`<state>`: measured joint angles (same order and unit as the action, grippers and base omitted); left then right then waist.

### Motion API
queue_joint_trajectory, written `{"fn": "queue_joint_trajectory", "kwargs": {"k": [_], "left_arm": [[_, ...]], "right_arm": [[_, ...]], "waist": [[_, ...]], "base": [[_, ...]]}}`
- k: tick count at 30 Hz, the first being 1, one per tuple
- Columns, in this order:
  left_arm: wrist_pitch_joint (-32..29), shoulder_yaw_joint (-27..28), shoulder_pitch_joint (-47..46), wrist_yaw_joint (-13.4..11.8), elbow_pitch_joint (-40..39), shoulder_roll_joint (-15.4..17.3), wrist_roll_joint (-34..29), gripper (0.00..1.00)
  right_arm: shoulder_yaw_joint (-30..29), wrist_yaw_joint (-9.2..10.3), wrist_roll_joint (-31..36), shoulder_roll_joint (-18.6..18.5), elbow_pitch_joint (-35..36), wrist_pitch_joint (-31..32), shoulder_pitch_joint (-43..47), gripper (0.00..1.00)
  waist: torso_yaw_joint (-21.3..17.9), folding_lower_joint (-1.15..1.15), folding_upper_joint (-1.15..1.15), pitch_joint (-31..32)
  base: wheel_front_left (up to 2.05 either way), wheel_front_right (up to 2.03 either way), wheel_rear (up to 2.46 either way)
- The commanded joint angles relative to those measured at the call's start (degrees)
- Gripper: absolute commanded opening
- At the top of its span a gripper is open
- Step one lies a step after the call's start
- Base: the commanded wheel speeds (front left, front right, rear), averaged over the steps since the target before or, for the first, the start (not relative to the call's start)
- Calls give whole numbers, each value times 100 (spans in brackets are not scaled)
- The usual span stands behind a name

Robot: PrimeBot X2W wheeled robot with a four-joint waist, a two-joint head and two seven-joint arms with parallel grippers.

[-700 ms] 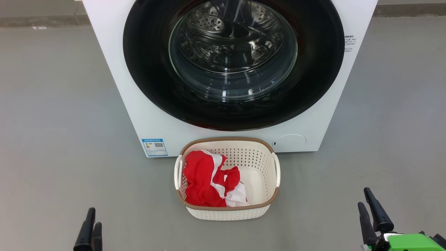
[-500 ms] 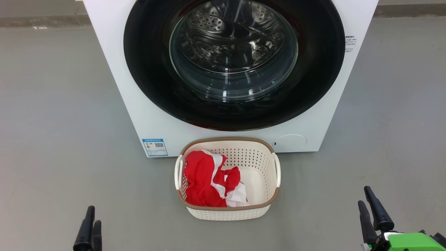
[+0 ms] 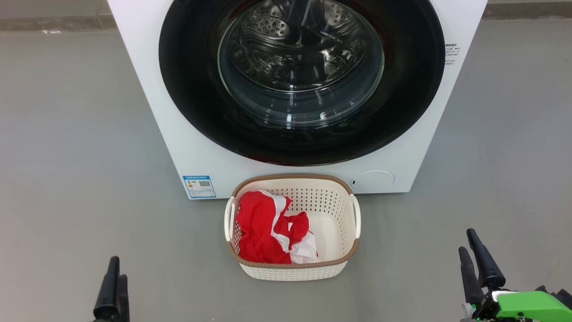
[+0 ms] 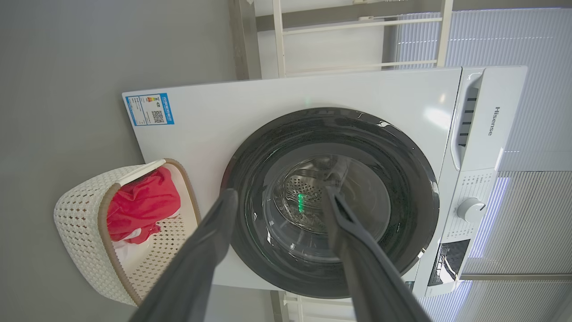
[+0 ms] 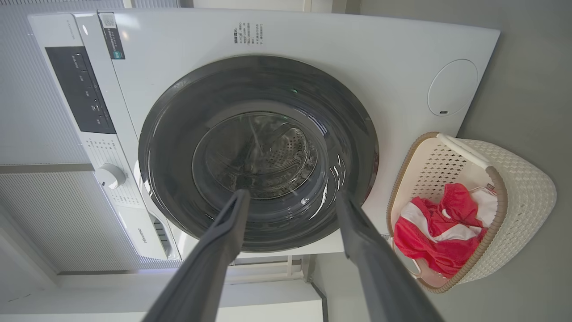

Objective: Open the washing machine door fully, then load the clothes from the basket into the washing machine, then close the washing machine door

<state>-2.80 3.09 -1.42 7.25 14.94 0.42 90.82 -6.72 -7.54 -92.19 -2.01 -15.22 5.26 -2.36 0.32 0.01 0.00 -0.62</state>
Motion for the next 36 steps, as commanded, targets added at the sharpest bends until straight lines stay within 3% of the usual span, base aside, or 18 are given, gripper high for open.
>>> {"fn": "queue_joint_trajectory", "kwargs": {"k": [1, 18, 27, 36], "left_arm": [[83, 7, -220, 5, -219, 105, -126, 100], [355, -156, -270, 8, -452, 180, -1258, 100], [508, -276, -305, 10, -528, 233, -2066, 100], [661, -276, -343, 12, -632, 267, -3397, 100]], "right_arm": [[64, 1, 110, -81, 233, -59, -261, 100], [682, 2, 803, -572, 475, -619, -434, 100], [795, 2, 1706, -674, 495, -773, -525, 100], [891, 3, 2742, -724, 513, -924, -590, 100]], "waist": [[3, -1, 0, -7], [22, -1, 0, -48], [24, -1, 0, -63], [34, -1, 0, -81]], "base": [[0, 0, 0], [0, 0, 0], [0, 0, 0], [0, 0, 0]]}}
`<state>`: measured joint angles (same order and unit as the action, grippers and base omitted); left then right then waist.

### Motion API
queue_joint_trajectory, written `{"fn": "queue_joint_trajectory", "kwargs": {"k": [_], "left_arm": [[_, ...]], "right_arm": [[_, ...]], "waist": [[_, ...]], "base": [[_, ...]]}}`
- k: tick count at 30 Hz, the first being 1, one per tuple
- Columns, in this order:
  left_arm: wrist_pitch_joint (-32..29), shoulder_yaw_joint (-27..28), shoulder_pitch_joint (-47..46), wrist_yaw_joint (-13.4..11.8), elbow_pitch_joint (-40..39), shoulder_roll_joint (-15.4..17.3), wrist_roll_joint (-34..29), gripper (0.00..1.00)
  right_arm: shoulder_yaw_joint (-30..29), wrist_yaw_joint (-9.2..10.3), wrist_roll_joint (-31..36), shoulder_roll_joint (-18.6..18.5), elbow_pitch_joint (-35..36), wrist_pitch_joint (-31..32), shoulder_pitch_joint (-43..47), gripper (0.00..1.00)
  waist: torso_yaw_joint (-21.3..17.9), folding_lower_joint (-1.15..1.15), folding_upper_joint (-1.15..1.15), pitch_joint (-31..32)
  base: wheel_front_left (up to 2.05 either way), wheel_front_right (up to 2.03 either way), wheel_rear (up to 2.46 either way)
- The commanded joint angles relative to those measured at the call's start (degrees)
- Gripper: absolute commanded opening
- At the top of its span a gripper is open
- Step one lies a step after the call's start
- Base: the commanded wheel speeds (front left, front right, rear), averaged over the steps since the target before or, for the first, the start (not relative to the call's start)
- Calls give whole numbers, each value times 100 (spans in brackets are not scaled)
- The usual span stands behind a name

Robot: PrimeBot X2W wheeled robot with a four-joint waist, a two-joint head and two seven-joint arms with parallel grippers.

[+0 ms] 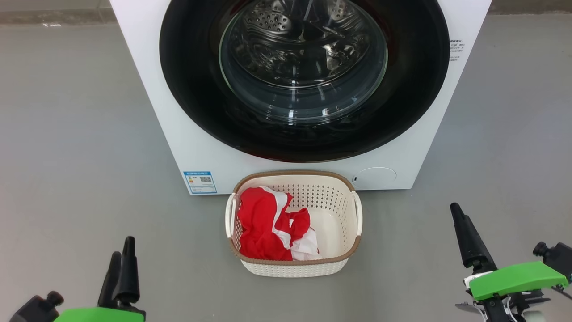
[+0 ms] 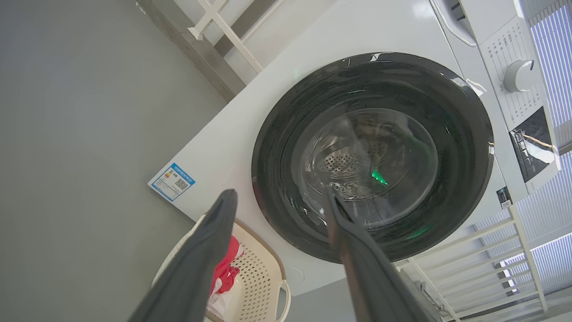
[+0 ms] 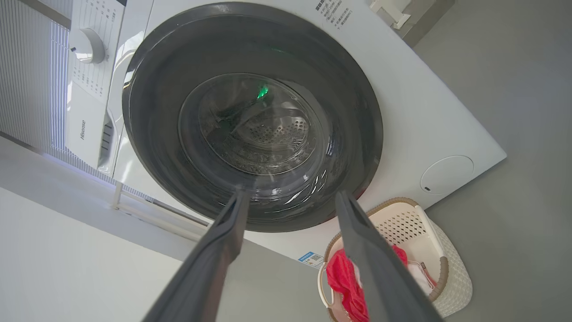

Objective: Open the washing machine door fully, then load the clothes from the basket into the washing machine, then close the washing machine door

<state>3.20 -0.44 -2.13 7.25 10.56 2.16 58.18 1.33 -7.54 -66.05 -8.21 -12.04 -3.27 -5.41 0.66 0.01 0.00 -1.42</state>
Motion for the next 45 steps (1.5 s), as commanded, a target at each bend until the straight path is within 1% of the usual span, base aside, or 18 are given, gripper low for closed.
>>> {"fn": "queue_joint_trajectory", "kwargs": {"k": [1, 7, 21, 45], "left_arm": [[78, 74, -270, 12, -205, 91, -273, 100], [181, 5, -256, 4, -199, 99, -1057, 100], [401, -5, -239, -1, -129, 55, -2026, 100], [827, -99, -231, 12, -177, 51, -3620, 100]], "right_arm": [[101, 3, 237, -113, 202, -88, -294, 100], [164, 3, 808, -152, 247, -189, -327, 100], [418, 3, 1796, -308, 202, -406, -358, 100], [834, 4, 3262, -574, 92, -825, -530, 100]], "waist": [[1, 0, 0, -3], [6, 0, 0, 1], [8, 0, 0, 52], [58, -1, 0, 69]], "base": [[0, 0, 0], [0, 0, 0], [0, 0, 0], [0, 0, 0]]}}
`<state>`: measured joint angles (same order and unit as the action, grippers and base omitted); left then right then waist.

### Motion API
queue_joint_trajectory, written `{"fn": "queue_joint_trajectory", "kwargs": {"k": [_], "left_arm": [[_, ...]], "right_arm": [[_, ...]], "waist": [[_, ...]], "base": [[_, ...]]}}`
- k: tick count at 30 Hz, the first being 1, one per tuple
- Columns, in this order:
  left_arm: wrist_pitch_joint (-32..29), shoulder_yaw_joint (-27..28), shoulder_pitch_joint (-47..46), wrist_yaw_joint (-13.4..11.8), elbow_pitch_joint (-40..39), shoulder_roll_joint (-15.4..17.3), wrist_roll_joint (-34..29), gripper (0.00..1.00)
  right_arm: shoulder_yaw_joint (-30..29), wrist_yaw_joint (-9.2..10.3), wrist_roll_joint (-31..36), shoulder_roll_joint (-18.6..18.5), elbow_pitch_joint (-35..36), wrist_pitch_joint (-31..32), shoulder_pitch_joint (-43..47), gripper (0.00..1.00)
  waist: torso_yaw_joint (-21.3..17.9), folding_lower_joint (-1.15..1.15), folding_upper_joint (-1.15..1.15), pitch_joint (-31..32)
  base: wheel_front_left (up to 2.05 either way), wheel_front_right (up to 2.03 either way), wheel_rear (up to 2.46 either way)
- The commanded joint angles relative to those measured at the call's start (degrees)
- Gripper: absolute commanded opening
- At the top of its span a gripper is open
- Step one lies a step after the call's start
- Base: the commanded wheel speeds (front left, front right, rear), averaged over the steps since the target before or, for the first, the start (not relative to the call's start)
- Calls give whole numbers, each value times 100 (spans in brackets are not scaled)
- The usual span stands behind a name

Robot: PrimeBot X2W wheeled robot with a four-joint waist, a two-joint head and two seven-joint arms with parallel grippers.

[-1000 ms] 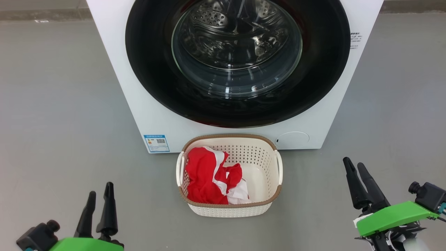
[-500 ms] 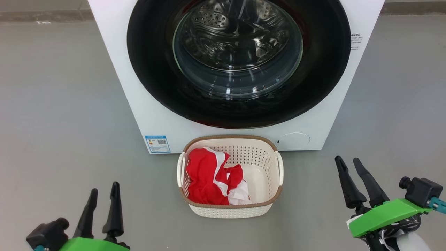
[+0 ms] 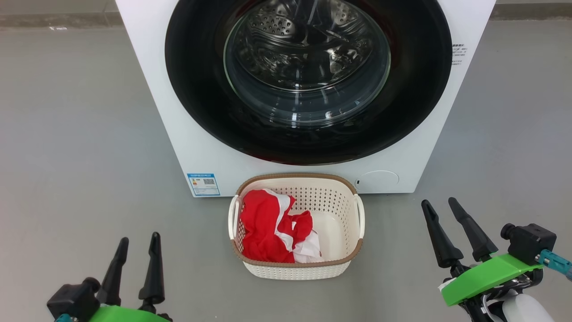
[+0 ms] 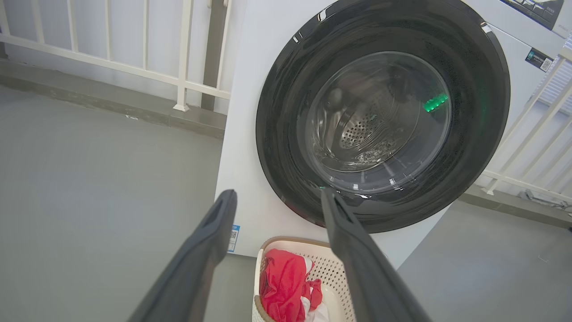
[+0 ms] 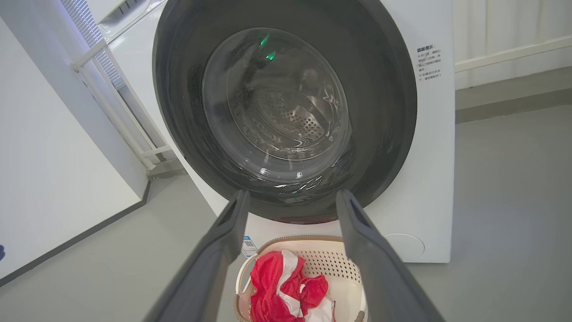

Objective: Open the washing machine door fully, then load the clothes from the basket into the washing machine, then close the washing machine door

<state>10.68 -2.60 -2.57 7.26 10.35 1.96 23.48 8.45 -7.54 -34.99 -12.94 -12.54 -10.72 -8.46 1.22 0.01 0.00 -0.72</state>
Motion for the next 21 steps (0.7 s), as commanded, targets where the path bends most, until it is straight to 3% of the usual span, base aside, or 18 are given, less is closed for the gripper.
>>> {"fn": "queue_joint_trajectory", "kwargs": {"k": [1, 21], "left_arm": [[96, 108, -187, 11, -145, 72, -209, 100], [419, 62, -268, -23, -106, 92, -1301, 100]], "right_arm": [[138, 5, 214, -112, 143, -97, -232, 100], [349, 5, 1274, -345, 148, -416, -357, 100]], "waist": [[2, 0, 0, -3], [1, 0, 0, -71]], "base": [[0, 0, 0], [0, 0, 0]]}}
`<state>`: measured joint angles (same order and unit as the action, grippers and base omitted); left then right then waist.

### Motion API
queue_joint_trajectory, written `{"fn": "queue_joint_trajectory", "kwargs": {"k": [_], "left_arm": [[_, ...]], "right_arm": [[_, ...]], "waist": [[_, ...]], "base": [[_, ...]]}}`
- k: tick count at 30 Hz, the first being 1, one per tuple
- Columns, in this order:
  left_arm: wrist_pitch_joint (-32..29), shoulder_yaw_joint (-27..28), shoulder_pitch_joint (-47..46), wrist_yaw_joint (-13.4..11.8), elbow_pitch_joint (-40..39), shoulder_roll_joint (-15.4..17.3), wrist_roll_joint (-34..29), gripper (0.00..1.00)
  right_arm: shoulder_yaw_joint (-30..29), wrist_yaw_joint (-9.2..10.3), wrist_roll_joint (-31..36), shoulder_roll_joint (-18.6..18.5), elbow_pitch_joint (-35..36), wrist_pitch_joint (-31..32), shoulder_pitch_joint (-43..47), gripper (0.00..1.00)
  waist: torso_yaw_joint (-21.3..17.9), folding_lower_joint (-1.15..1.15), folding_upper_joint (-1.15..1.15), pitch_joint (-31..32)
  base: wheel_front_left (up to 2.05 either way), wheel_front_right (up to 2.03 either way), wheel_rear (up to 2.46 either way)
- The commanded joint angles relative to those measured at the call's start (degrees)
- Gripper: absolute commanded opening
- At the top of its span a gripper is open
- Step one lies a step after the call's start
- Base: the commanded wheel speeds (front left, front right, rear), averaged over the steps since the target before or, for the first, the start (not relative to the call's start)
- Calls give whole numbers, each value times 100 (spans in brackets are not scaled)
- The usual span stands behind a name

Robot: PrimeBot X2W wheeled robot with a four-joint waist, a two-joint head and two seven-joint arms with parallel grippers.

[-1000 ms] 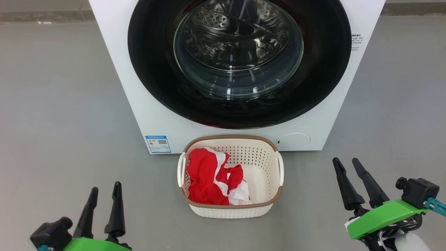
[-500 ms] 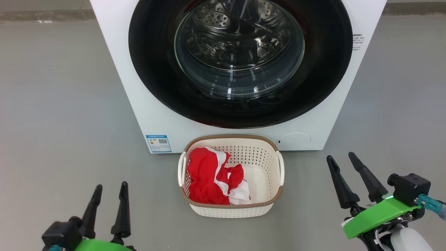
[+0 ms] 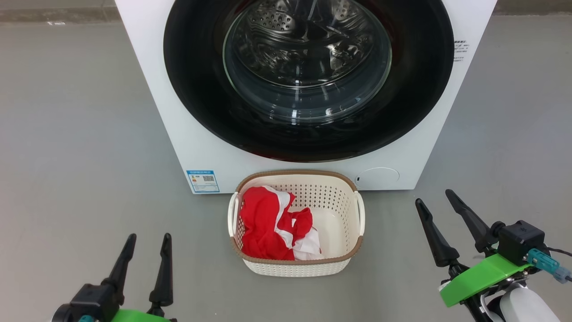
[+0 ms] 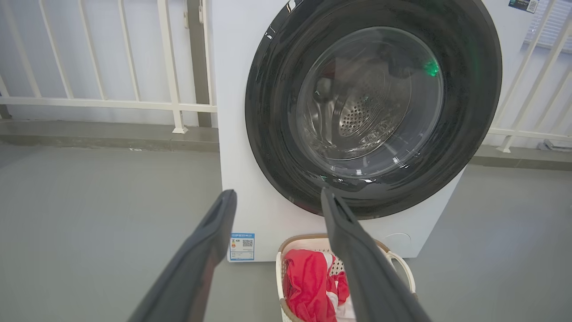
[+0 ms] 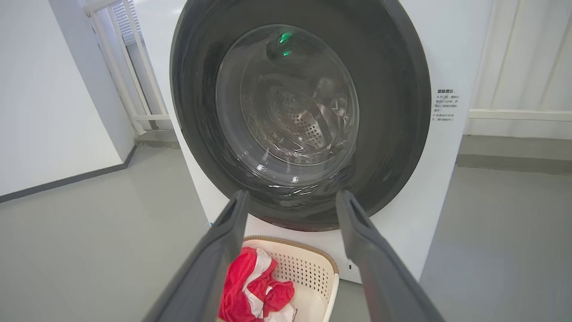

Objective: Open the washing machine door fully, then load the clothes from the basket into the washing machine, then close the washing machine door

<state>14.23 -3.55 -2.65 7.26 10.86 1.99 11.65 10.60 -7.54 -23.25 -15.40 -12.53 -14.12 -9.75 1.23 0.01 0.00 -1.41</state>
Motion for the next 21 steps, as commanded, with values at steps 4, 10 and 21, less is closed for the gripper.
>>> {"fn": "queue_joint_trajectory", "kwargs": {"k": [4, 10, 21], "left_arm": [[77, 149, -269, -21, -207, 89, -151, 100], [77, 139, -263, -19, -233, 89, -139, 100], [77, 135, -283, -20, -223, 89, -142, 100]], "right_arm": [[120, 5, 154, -107, 141, -87, -232, 100], [96, 5, 178, -89, 140, -88, -216, 100], [74, 5, 177, -98, 120, -88, -244, 100]], "waist": [[5, 0, 0, -21], [4, 0, 0, -35], [14, 0, 0, -52]], "base": [[0, 0, 0], [0, 0, 0], [0, 0, 0]]}}
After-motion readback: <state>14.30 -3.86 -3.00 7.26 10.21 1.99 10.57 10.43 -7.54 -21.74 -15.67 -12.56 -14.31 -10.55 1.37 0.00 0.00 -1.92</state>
